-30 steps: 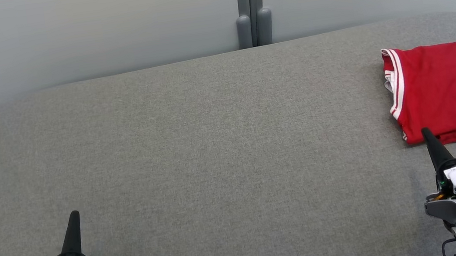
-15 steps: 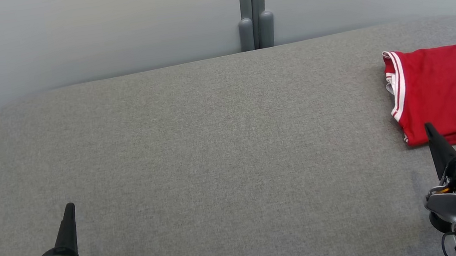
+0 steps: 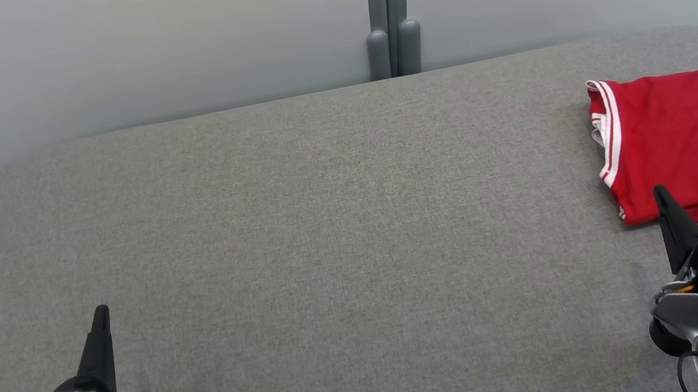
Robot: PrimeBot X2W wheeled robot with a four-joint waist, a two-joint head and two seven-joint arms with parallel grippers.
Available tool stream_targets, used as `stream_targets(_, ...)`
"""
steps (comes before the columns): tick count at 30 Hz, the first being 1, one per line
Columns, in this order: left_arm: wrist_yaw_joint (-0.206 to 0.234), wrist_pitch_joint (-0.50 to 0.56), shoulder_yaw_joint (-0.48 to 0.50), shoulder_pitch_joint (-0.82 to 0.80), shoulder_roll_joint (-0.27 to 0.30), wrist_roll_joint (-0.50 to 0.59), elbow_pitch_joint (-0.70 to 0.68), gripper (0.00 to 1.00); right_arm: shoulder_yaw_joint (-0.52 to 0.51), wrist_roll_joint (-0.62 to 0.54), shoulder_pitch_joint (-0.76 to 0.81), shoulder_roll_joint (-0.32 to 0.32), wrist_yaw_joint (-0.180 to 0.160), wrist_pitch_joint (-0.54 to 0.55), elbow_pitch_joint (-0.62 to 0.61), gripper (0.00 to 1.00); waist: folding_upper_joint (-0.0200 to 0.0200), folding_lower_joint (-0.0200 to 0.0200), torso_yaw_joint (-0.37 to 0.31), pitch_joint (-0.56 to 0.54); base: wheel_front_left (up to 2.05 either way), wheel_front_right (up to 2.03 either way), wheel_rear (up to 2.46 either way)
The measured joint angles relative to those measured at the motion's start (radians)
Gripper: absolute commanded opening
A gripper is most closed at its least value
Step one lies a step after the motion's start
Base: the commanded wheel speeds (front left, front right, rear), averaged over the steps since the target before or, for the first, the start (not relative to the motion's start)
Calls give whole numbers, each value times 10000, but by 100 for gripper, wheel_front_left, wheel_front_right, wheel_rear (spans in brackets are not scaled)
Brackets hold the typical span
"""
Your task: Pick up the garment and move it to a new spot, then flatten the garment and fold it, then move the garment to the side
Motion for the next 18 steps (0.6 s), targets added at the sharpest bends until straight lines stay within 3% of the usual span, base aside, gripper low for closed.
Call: stream_targets(18,-2,0,2,0,-2,0,0,0,-10,0,-2,2,0,2,36,0,0,0,-1,0,0,0,0)
